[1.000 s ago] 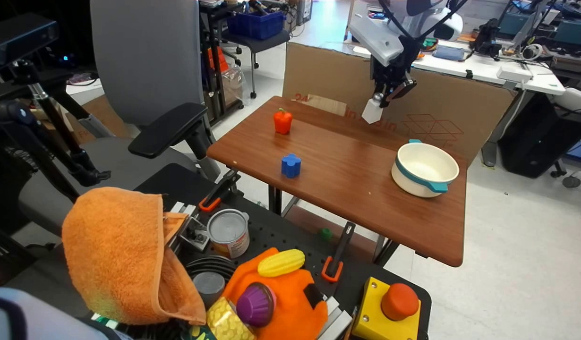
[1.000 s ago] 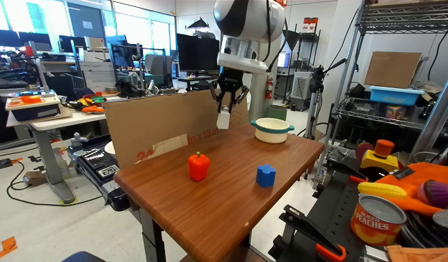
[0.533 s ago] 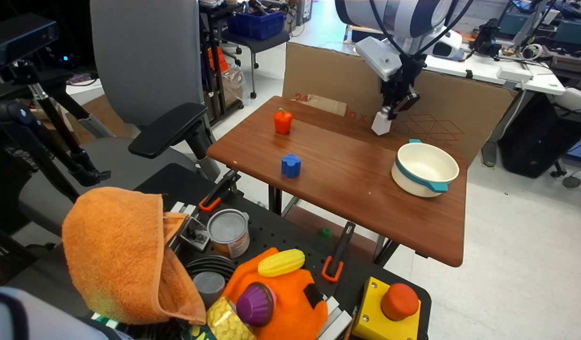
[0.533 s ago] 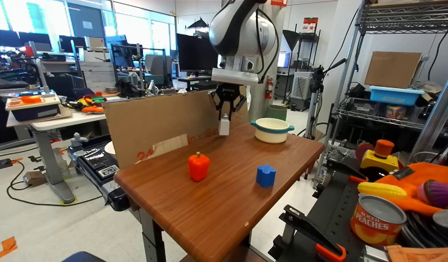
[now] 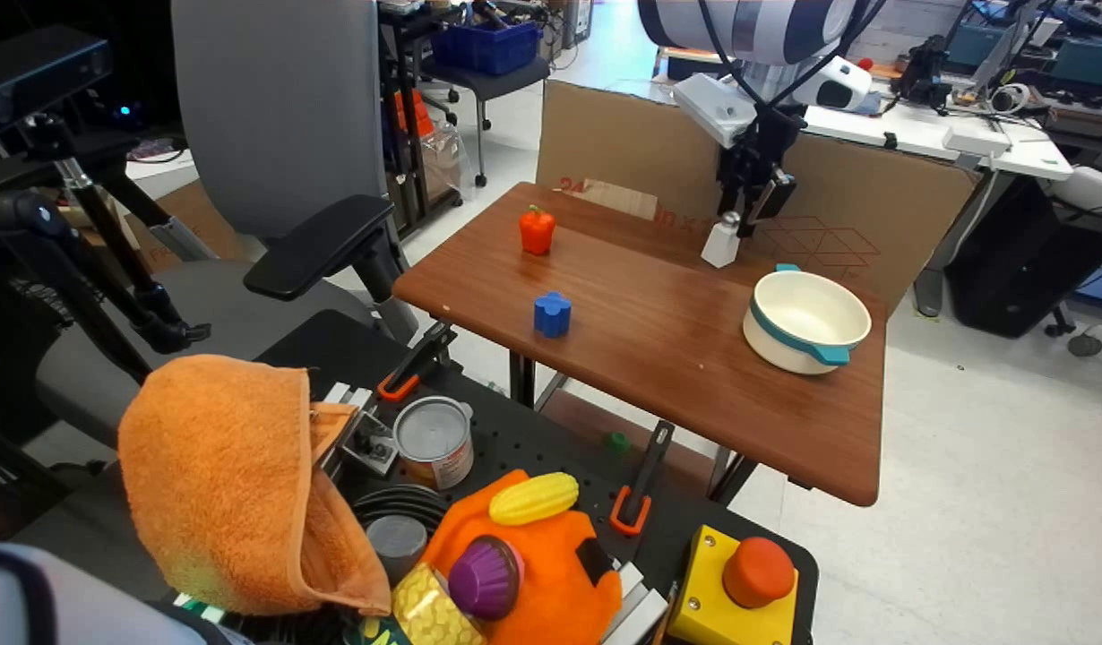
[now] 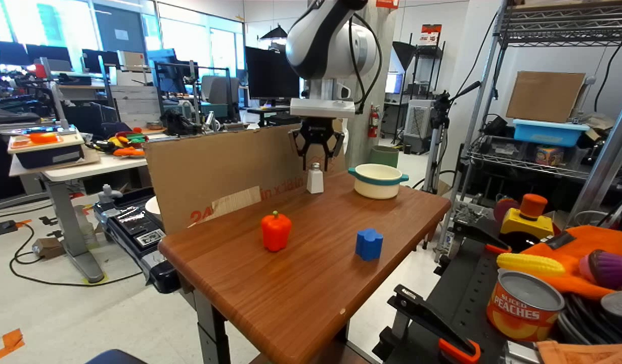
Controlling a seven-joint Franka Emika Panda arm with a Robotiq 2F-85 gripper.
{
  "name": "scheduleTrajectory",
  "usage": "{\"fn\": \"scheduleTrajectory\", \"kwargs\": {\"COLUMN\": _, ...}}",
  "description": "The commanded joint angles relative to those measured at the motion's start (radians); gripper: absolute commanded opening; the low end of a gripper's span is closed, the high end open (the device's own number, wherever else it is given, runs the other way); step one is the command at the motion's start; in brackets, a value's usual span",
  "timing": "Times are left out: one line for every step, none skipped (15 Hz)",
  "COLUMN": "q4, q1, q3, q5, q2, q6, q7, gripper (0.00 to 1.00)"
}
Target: Take the cellar in the bowl and put it on the table
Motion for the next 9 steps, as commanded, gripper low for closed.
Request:
{"fn": "scheduleTrajectory", "kwargs": {"q4": -0.009, "q1": 0.009, "q3": 0.011, "q5": -0.002, "q2": -0.085, "q6": -0.063, "q7": 0.010, "gripper": 0.88}}
{"fn": "scheduleTrajectory", "kwargs": {"q4": -0.034, "q1": 0.014, "q3": 0.009, "q5": -0.007, "q2": -0.131, "q6": -0.076, "q7": 0.008, "gripper": 0.96}}
{"fn": "scheduleTrajectory", "kwargs": {"q4": -0.076, "q1": 0.006, "q3": 0.016, "q5": -0.003, "q2": -0.194, "q6": -0.099, "q7": -0.014, "gripper": 0.99}}
{"fn": "scheduleTrajectory", "kwargs": {"q4": -0.098, "q1": -0.007, "q3": 0.023, "q5": 0.004, "q2": -0.241, "q6": -0.131, "q7": -0.033, "gripper": 1.00}}
{"fn": "scheduleTrajectory", "kwargs": {"q4": -0.005, "q1": 0.001, "q3": 0.017, "q5": -0.009, "q2": -0.116, "q6": -0.079, "q7": 0.000, "gripper": 0.93}}
{"fn": "scheduleTrajectory", "kwargs": {"q4": -0.021, "q1": -0.003, "q3": 0.019, "q5": -0.009, "q2": -0.160, "q6": -0.108, "q7": -0.005, "gripper": 0.99}}
{"fn": "scheduleTrajectory", "kwargs": {"q4": -0.040, "q1": -0.006, "q3": 0.020, "q5": -0.010, "q2": -0.197, "q6": -0.125, "q7": -0.010, "gripper": 1.00}}
{"fn": "scheduleTrajectory", "kwargs": {"q4": -0.056, "q1": -0.008, "q3": 0.021, "q5": -0.010, "q2": -0.220, "q6": -0.133, "q7": -0.013, "gripper": 1.00}}
{"fn": "scheduleTrajectory", "kwargs": {"q4": -0.070, "q1": -0.008, "q3": 0.021, "q5": -0.010, "q2": -0.232, "q6": -0.134, "q7": -0.014, "gripper": 1.00}}
